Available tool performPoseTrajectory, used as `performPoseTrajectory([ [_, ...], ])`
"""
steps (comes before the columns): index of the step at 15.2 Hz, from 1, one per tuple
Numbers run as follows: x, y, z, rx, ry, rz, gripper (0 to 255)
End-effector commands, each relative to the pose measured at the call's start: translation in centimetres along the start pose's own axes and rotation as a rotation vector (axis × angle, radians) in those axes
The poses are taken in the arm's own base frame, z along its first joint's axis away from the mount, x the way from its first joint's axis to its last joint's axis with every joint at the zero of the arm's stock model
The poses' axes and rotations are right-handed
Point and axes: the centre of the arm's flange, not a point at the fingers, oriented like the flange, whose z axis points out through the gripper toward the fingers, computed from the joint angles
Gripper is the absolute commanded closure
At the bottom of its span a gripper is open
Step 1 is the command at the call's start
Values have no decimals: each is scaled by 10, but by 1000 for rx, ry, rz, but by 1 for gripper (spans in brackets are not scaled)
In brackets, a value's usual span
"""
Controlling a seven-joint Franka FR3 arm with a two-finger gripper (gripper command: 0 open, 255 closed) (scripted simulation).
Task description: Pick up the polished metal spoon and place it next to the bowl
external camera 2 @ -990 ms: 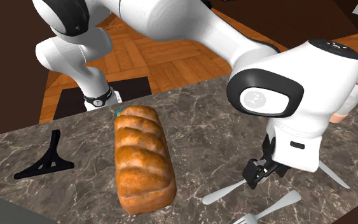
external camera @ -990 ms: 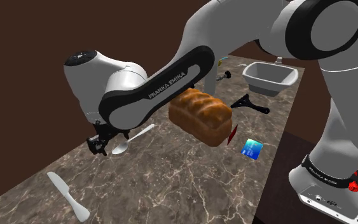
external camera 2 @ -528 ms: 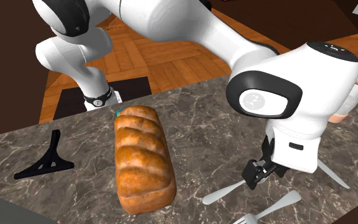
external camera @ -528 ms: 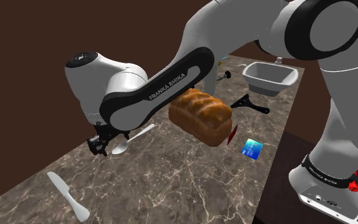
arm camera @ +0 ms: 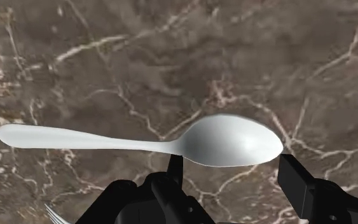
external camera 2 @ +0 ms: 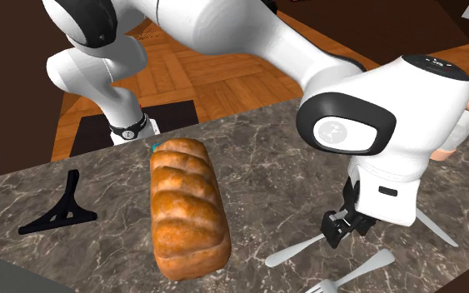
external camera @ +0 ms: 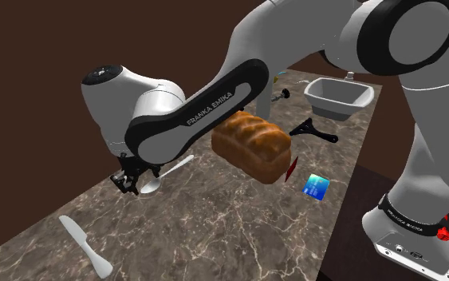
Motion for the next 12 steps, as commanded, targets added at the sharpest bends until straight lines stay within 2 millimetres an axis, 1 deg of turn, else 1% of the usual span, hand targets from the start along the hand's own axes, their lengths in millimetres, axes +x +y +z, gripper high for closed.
performPoseTrajectory([
  [1, 0, 0, 0, 0, 0, 0, 255],
  [2, 0, 0, 0, 0, 0, 0, 255],
  [12, 8, 2, -52, 0, 0, 0, 255],
])
